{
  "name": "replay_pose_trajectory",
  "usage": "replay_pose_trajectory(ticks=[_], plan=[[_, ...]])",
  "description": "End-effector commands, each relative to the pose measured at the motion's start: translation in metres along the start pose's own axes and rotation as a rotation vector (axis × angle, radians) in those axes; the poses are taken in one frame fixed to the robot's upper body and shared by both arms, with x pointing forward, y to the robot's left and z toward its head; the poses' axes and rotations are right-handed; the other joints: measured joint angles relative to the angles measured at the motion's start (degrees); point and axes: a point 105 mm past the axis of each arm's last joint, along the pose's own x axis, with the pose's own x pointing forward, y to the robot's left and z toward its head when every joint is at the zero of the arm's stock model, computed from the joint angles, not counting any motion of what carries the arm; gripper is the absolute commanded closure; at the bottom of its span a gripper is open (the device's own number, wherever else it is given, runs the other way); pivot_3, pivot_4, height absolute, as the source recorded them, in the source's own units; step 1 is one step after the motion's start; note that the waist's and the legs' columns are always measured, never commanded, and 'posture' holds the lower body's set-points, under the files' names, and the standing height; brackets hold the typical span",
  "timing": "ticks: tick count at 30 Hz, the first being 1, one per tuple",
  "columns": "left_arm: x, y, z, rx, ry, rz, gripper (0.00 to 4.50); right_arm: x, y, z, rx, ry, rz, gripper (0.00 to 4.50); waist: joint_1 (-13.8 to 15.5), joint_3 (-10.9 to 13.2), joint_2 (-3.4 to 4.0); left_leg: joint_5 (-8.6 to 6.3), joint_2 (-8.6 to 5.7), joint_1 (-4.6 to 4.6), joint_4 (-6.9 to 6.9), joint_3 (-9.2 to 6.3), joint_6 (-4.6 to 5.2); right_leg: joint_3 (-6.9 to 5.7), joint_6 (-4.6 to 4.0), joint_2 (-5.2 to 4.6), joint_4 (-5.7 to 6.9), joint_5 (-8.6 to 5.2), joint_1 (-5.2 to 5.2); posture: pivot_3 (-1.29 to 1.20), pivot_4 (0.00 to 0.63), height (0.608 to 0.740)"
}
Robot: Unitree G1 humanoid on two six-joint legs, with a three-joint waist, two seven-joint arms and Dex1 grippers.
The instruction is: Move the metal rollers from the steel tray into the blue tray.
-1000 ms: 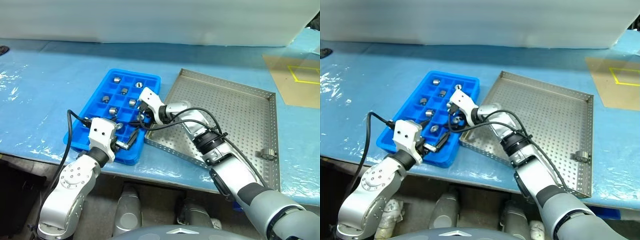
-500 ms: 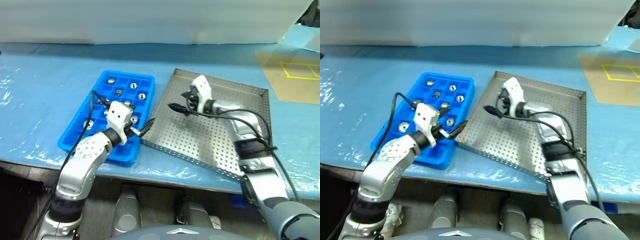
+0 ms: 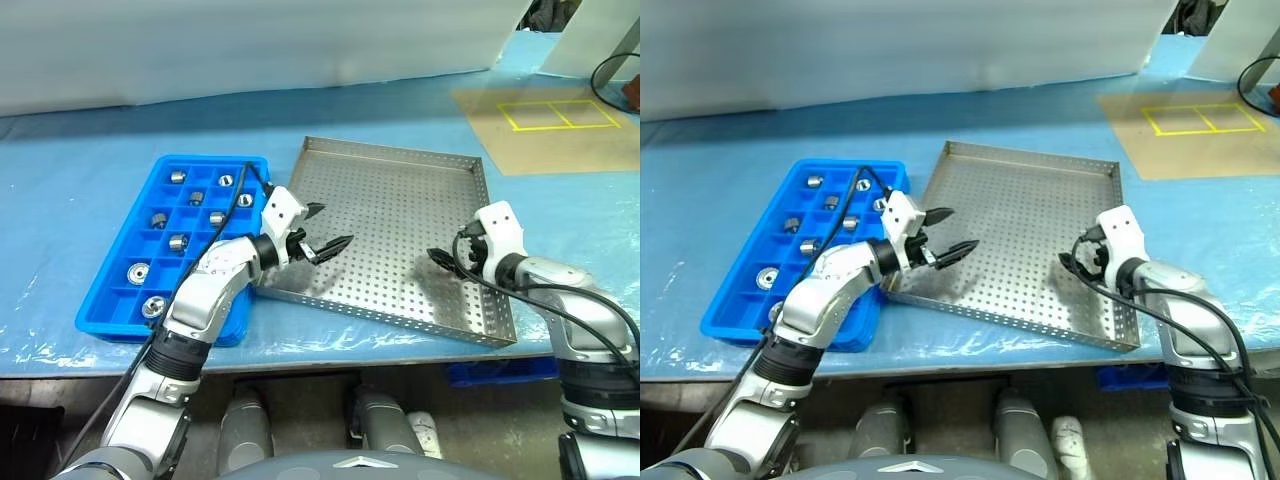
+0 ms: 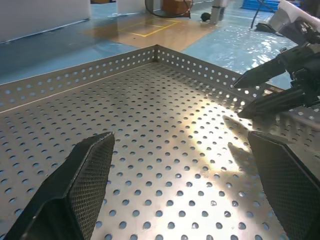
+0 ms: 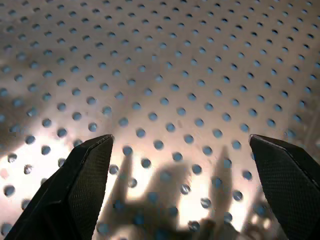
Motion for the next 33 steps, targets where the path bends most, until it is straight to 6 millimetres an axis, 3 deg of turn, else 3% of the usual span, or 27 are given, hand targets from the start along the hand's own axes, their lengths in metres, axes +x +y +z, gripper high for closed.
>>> replay_pose_trajectory(ticks=[1, 15, 21, 33], plan=[[0.004, -0.004, 0.01, 0.041, -0.034, -0.034, 0.0, -0.012, -0.009, 0.002, -0.081, 0.006, -0.053, 0.03, -0.5, 0.0, 0.01, -0.02, 0.0, 0.0, 0.0, 0.01, 0.04, 0.01, 0.0, 0.0, -0.03, 0.0, 0.01, -0.37, 0.15, 0.74], [0.001, -0.006, 0.009, 0.033, -0.042, -0.02, 0.0, -0.017, -0.011, -0.024, -0.267, 0.201, 0.05, 0.03, -0.3, 0.0, 0.02, -0.4, -0.04, 0.05, 0.3, 0.11, 0.66, 0.01, 0.03, -0.14, -0.21, -0.01, 0.36, -0.33, 0.15, 0.74], [0.001, -0.01, 0.007, 0.019, -0.049, -0.008, 0.0, -0.022, -0.012, -0.018, -0.344, 0.24, 0.167, 0.03, -0.2, 0.0, 0.02, -0.42, -0.04, 0.11, 0.34, 0.11, 0.69, 0.01, 0.05, -0.15, -0.21, -0.02, 0.44, -0.31, 0.15, 0.74], [0.0, -0.011, 0.007, 0.01, -0.058, 0.015, 0.0, -0.021, -0.032, 0.003, -0.455, 0.289, 0.315, 0.03, -0.5, 0.0, 0.01, -0.48, 0.0, 0.09, 0.47, 0.14, 0.79, 0.0, 0.04, -0.15, -0.19, -0.02, 0.44, -0.27, 0.15, 0.74]])
